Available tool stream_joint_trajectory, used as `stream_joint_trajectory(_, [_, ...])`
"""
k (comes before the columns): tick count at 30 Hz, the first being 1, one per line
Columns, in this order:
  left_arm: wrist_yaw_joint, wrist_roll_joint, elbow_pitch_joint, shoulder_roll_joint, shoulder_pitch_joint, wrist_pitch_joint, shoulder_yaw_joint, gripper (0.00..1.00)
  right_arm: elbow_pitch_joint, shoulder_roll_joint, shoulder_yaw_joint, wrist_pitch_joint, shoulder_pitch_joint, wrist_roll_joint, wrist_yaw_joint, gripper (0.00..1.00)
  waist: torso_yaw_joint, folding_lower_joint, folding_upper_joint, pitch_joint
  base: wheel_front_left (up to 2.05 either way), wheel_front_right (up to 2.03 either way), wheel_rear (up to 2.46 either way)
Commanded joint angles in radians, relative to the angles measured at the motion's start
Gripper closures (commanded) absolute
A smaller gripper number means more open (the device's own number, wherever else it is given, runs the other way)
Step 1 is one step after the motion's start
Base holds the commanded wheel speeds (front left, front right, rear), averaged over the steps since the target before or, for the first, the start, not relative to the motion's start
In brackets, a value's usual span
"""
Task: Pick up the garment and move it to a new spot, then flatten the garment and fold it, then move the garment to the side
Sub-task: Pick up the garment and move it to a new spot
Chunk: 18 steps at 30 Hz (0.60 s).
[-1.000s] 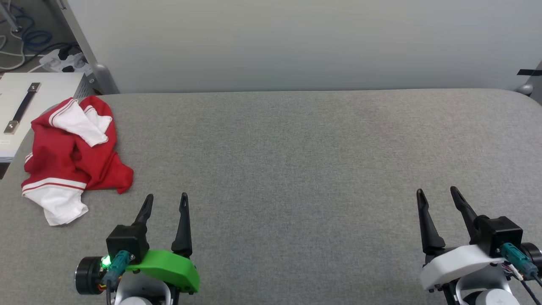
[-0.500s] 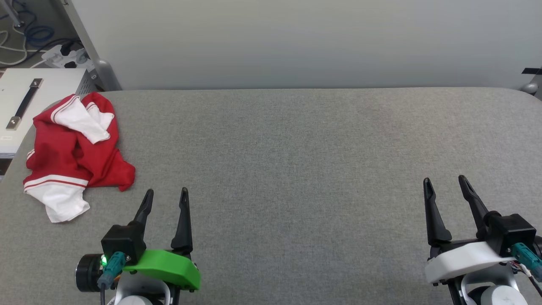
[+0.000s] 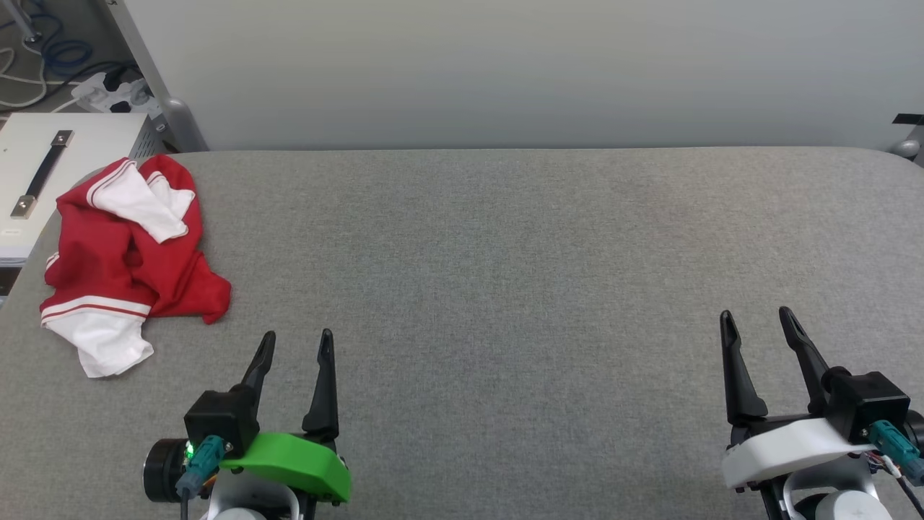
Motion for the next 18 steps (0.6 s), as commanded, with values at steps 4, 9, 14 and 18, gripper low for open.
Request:
stream_joint_trajectory(4, [-0.011, -0.019, 0.011, -0.004, -0.023, -0.017, -0.005, 0.0, 0.012, 0.001, 0.001, -0.017, -0.005, 0.011, -0.001, 0.0, 0.004, 0.0, 0.0, 0.001, 0.0, 0.0, 0.0])
stream_joint_trajectory(9, [-0.014, -0.03, 0.019, -0.005, -0.026, -0.028, -0.012, 0.0, 0.017, 0.001, 0.004, -0.027, -0.004, 0.016, -0.001, 0.0, 0.023, 0.0, 0.0, 0.002, 0.0, 0.0, 0.0])
stream_joint_trajectory(14, [-0.015, -0.039, 0.03, -0.005, -0.029, -0.038, -0.014, 0.0, 0.022, 0.001, 0.013, -0.037, 0.0, 0.016, -0.001, 0.0, 0.066, 0.0, 0.0, 0.002, 0.0, 0.0, 0.0])
stream_joint_trajectory(18, [-0.017, -0.046, 0.034, -0.005, -0.03, -0.046, -0.016, 0.0, 0.021, 0.001, 0.025, -0.045, 0.003, 0.017, -0.001, 0.0, 0.122, 0.0, 0.0, 0.004, 0.0, 0.0, 0.0])
